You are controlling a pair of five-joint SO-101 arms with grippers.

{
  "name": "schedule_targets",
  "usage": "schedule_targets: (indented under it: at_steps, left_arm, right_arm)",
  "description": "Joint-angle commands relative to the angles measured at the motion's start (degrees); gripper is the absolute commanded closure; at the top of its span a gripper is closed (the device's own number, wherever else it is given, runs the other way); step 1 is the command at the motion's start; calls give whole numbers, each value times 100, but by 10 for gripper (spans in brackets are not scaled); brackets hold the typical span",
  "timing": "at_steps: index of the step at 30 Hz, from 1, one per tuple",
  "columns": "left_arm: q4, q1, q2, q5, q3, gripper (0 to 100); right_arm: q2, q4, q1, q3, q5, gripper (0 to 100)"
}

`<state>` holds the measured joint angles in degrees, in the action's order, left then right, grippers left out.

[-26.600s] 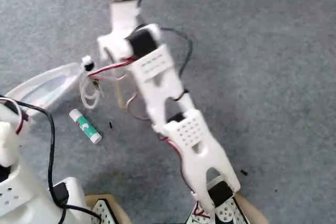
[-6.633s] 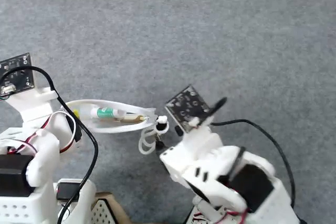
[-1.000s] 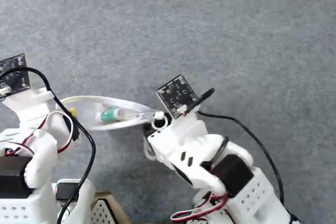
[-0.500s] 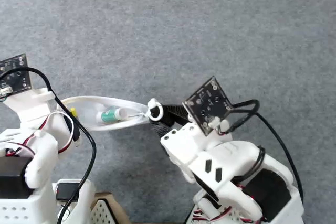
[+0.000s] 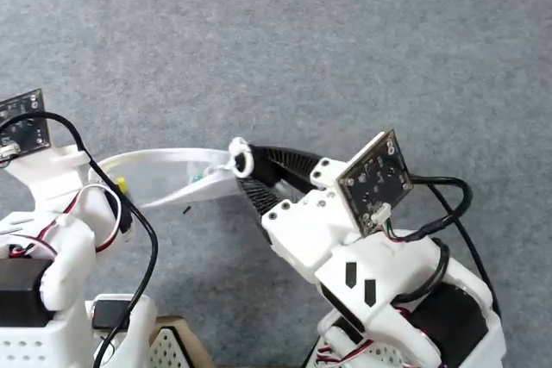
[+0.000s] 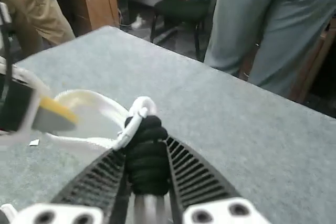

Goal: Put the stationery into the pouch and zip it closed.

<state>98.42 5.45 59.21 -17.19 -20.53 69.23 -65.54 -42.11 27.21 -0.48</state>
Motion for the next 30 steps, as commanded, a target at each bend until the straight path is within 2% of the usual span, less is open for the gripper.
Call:
schedule_targets:
  at_steps: [1, 6, 13, 19, 30]
  left_arm:
    - [-290, -4, -9, 26, -189, 971]
    - [-316, -40, -18, 387, -207, 970]
    - [-519, -892, 9, 580, -488, 970]
    - [-747, -892, 44, 589, -743, 970]
    - [-703, -892, 44, 589, -725, 970]
  right_arm:
    - [13, 343, -167, -523, -9, 986]
    - [-31, 343, -237, -945, -9, 986]
    - [-549, 343, -633, -1534, -9, 986]
    - [-787, 281, -686, -2035, 18, 986]
    - [-778, -343, -571, -2053, 35, 986]
